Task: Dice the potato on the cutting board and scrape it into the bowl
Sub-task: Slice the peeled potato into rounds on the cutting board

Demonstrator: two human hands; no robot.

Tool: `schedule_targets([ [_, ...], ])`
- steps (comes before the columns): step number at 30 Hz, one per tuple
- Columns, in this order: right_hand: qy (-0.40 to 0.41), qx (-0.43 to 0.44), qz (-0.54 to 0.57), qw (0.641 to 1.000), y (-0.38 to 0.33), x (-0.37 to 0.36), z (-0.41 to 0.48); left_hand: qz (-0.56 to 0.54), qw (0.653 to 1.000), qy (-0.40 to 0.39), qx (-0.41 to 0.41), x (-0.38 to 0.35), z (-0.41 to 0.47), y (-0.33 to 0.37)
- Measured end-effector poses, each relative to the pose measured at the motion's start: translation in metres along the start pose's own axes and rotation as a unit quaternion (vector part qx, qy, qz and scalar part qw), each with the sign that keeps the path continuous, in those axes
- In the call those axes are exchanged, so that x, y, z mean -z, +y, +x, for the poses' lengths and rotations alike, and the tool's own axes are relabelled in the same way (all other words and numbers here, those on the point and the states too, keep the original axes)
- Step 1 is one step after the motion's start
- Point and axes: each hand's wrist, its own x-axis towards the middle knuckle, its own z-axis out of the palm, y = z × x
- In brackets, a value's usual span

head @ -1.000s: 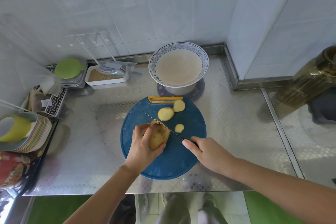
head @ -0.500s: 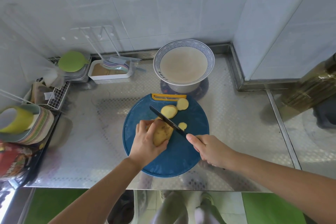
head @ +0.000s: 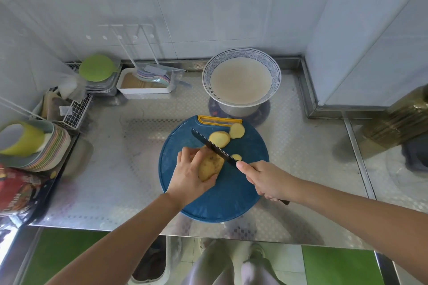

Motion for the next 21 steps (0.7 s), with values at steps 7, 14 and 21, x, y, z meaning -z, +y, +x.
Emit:
schedule_targets([
  [7,-0.006,-0.013,0.026,1.0,-0.002,-0.005,0.006,-0.01,1.0,-0.003,0.003,0.001,0.001,-0.002],
  [14,0.006,-0.008,0.017,1.0,0.003,-0.009,0.01,-0.008,1.0,-0.007,0.0,0.002,0.004,-0.002],
  [21,-0.017,-0.026,0.029,0.999,-0.001,-0.009,0.019,-0.005,1.0,-0.013,0.002,0.002,0.004,-0.003],
])
